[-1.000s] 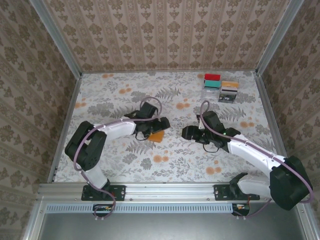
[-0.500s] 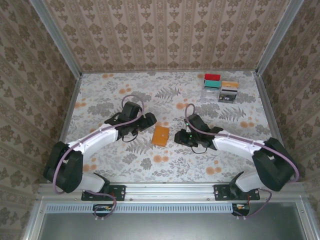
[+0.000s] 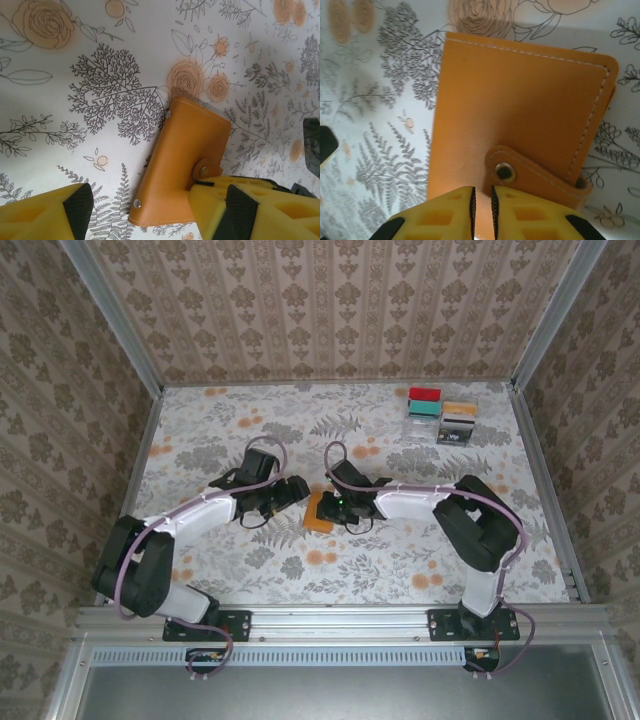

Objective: Put the credit cards into the card holder
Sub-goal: Move the card holder to the center of the table, then pick up the card holder at the bottom-center of the table.

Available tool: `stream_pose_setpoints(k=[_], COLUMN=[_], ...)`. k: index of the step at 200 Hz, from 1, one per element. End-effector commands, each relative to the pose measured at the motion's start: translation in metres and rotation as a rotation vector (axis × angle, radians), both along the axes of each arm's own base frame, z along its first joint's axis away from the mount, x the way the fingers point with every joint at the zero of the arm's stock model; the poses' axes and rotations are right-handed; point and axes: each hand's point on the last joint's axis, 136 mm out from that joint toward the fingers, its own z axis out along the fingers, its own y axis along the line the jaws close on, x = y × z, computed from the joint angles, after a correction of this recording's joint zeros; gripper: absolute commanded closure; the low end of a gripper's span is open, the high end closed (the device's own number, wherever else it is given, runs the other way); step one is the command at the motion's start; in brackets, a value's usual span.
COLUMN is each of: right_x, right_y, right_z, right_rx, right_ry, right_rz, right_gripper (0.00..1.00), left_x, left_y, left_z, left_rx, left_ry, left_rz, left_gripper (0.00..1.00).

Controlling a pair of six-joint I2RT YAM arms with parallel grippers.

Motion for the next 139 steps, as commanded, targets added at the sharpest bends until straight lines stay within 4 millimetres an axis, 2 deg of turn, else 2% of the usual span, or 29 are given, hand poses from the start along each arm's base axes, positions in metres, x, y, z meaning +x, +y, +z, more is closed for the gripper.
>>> stream_pose_setpoints(k=[1, 25, 47, 58, 69, 88, 101, 123, 139], right_x=[-0.022, -0.047, -0.064, -0.068, -0.066, -0.054, -0.046, -0.041, -0.042], right_y=[-0.031, -0.059, -0.075, -0.076, -0.076, -0.067, -0.073, -0.102, -0.111], right_z=[-0.027, -0.039, -0.037, -0.029, -0.015, 0.025, 0.042, 0.037, 0.027], right_rx=[-0.159, -0.186, -0.178, -0.147, -0.110, -0.012, -0.011, -0.137, -0.176], right_ry=[0.060, 0.078, 0.070, 0.056, 0.030, -0.082, -0.142, -0.117, -0.088], right_rz=[0.007, 0.007, 0.029, 0.045, 0.034, 0.006, -0.033, -0.133, -0.163], right_gripper=[0.81, 0.79, 0.78, 0.76, 0.75, 0.70, 0.68, 0.73, 0.74], left_x=[-0.011, -0.020, -0.028, -0.031, -0.036, -0.042, -0.044, -0.046, -0.048], left_y=[-0.007, -0.017, -0.034, -0.044, -0.054, -0.068, -0.076, -0.083, -0.088], left_z=[-0.009, -0.015, -0.019, -0.019, -0.021, -0.024, -0.026, -0.027, -0.024], left_rx=[0.000, 0.005, -0.010, -0.015, -0.021, -0.061, -0.098, -0.125, -0.140], left_ry=[0.019, 0.031, 0.043, 0.047, 0.059, 0.089, 0.100, 0.102, 0.097], left_rz=[-0.068, -0.111, -0.160, -0.191, -0.220, -0.246, -0.251, -0.260, -0.276], left_gripper=[0.21, 0.22, 0.22, 0.22, 0.22, 0.24, 0.25, 0.26, 0.27])
